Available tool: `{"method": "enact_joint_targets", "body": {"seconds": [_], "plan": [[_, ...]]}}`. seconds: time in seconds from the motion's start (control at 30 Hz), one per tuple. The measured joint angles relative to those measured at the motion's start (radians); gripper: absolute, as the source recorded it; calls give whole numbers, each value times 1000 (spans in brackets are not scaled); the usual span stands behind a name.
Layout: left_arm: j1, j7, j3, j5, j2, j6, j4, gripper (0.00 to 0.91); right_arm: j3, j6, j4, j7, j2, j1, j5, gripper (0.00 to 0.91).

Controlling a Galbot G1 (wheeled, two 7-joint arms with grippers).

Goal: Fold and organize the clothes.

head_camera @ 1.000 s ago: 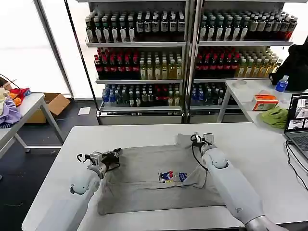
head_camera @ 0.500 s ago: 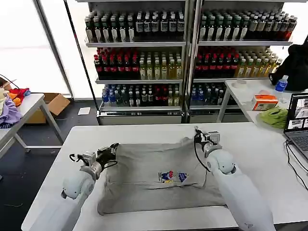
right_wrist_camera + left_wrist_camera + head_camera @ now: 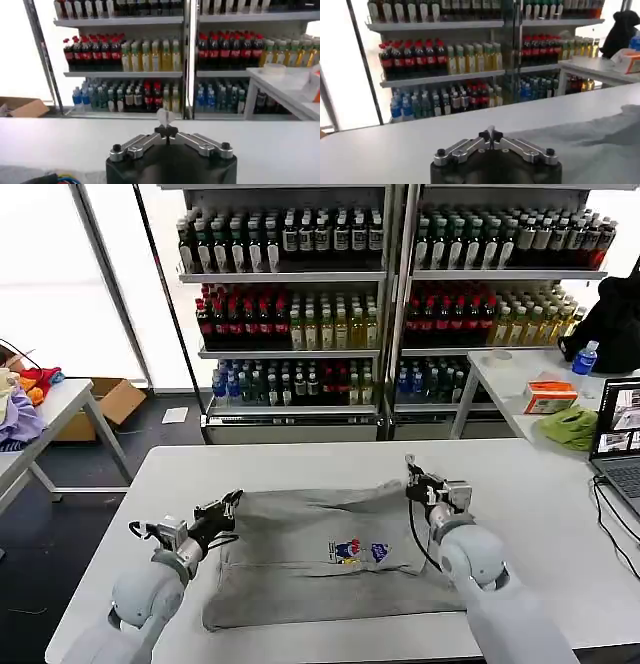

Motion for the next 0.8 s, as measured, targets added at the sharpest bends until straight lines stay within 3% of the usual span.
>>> {"method": "enact_joint_targets", "body": {"seconds": [0.43,0.8], "plan": [[165,11,-56,54,-7,-6,-92,10,111,13,172,31,3,-262,-18,0],[243,17,-79,101,-27,-3,-103,10,146,30,215,52,11,-401,-54,0]]}}
